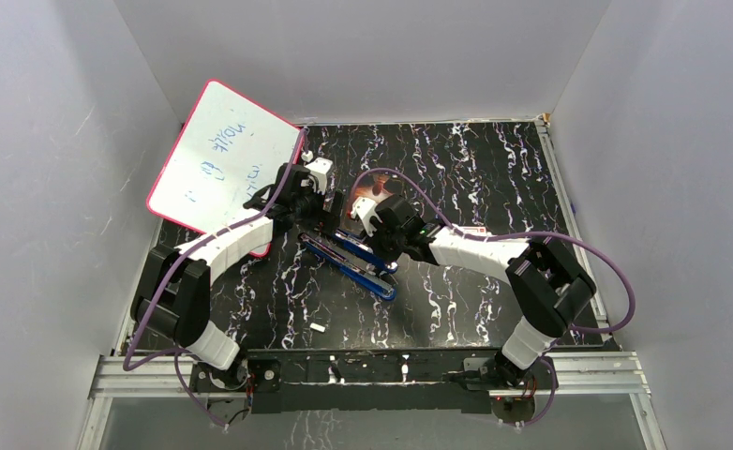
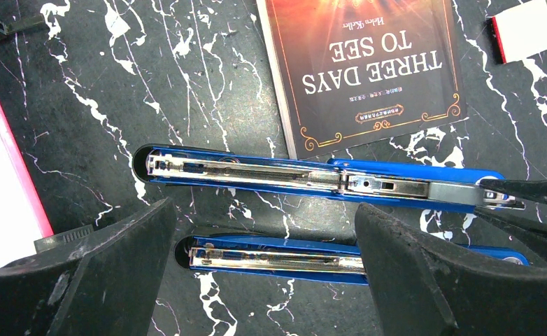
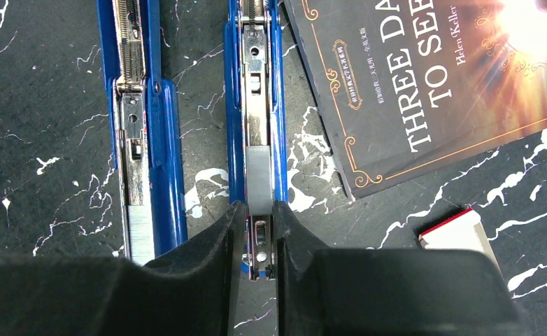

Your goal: Load the staples into the stapler

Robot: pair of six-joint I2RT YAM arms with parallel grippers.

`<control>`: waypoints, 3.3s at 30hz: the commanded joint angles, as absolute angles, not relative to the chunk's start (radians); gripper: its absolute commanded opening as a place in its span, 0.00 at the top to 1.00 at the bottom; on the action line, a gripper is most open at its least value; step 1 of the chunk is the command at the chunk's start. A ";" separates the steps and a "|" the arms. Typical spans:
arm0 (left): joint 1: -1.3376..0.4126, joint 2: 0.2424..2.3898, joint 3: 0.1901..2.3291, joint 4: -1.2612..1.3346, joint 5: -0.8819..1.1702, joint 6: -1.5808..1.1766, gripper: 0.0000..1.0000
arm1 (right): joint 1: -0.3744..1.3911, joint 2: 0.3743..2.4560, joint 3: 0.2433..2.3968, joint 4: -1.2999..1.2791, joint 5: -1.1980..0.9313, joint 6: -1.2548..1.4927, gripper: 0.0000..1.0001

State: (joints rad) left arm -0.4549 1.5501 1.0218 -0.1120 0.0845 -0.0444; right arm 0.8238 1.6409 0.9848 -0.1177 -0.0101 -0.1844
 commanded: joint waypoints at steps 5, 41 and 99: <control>-0.462 1.519 1.019 -0.108 0.072 -0.037 0.02 | 0.808 1.585 0.991 -0.066 -0.030 -0.155 0.63; -0.462 1.516 1.017 -0.106 0.064 -0.037 0.02 | 0.784 1.734 1.015 0.025 -0.032 -0.092 0.63; -0.466 1.516 1.017 -0.103 0.077 -0.037 0.02 | 0.779 1.430 0.897 -0.018 0.013 -0.104 0.54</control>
State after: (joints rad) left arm -0.4603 1.5497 1.0218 -0.1089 0.0677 -0.0444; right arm 0.7845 1.5242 0.8860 -0.1253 0.0509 -0.0971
